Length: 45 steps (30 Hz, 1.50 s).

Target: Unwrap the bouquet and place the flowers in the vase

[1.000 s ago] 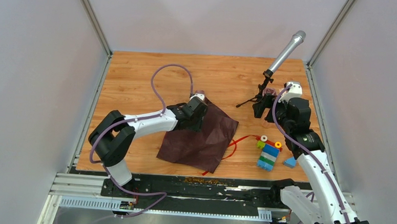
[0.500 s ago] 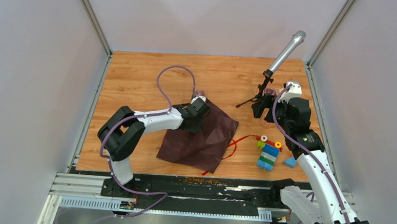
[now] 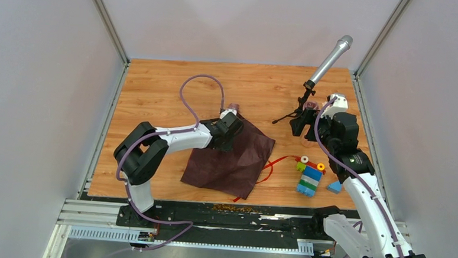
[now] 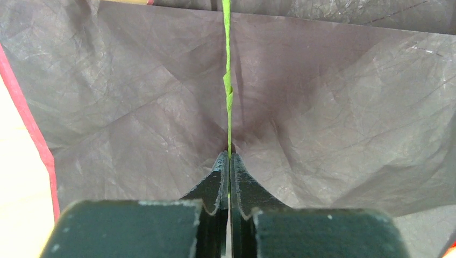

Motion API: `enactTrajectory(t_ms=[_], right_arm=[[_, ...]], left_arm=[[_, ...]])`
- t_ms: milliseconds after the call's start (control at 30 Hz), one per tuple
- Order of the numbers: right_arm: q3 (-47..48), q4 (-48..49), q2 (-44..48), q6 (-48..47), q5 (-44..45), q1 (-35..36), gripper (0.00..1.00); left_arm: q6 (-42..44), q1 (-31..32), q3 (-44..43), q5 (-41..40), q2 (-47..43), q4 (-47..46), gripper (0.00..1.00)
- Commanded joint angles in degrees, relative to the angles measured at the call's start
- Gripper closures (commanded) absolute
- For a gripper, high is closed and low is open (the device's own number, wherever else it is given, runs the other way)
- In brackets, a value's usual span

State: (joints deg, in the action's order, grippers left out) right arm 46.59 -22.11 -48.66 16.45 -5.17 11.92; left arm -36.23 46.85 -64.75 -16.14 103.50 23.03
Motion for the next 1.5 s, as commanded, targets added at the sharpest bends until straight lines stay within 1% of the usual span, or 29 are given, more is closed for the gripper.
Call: enactTrajectory(t_ms=[0, 100, 300, 400, 500, 600, 733, 800, 867, 933, 1000, 1100, 1300, 1367, 1467], right_arm=[[1.4, 0.8, 0.9, 0.5, -1.0, -0.1, 0.19], [1.5, 0.7, 1.2, 0.4, -1.1, -0.1, 0.19], [1.6, 0.7, 1.6, 0.6, -2.6, -0.1, 0.19], [1.9, 1.1, 2.2, 0.7, -5.6, -0.1, 0.17], [1.3, 3.6, 3.5, 2.0, -11.0, -0.2, 0.14], [0.3, 8.6, 4.5, 5.1, -18.3, -0.1, 0.11], [-1.4, 18.5, 4.1, 12.9, -28.4, -0.1, 0.09], [-2.4, 25.7, 2.5, 18.3, -33.6, -0.1, 0.08], [-3.0, 32.2, 0.4, 24.0, -37.0, 0.0, 0.08], [-2.4, 36.5, -2.3, 27.7, -39.3, 1.0, 0.09], [-0.4, 37.5, -4.8, 28.1, -39.8, 3.5, 0.09], [2.4, 37.2, -7.3, 26.8, -37.9, 7.5, 0.10], [4.6, 38.1, -10.6, 26.8, -32.0, 13.2, 0.15], [4.7, 39.4, -11.3, 27.5, -30.5, 14.1, 0.20], [4.5, 41.6, -12.3, 28.3, -29.0, 14.9, 0.30]], left_arm=[[-3.9, -0.3, 1.7, -1.8, -6.1, -3.7, 1.00], [-5.7, -0.9, 3.9, -1.2, -9.6, -6.2, 1.00], [-9.5, -2.6, 10.3, 0.5, -19.6, -14.0, 1.00], [-9.3, -3.0, 13.1, 1.9, -24.8, -17.9, 1.00], [-7.4, -3.0, 15.1, 4.4, -29.6, -21.7, 1.00], [-4.8, -3.1, 17.8, 8.3, -34.9, -26.8, 1.00], [-0.6, -3.1, 21.3, 15.5, -40.8, -33.4, 1.00], [0.7, -3.1, 23.5, 19.7, -43.3, -37.8, 1.00], [1.6, -3.1, 24.6, 24.3, -44.4, -39.8, 1.00], [2.2, -3.1, 25.0, 29.4, -44.4, -41.3, 1.00], [0.8, -3.0, 25.8, 33.7, -44.0, -44.8, 1.00], [-1.7, -3.1, 27.2, 37.7, -43.5, -50.6, 1.00], [-2.2, -2.9, 27.4, 40.5, -42.6, -53.2, 1.00], [-2.4, -2.8, 27.5, 41.3, -42.3, -53.7, 1.00], [-2.4, -2.4, 27.8, 42.1, -42.0, -54.2, 1.00]])
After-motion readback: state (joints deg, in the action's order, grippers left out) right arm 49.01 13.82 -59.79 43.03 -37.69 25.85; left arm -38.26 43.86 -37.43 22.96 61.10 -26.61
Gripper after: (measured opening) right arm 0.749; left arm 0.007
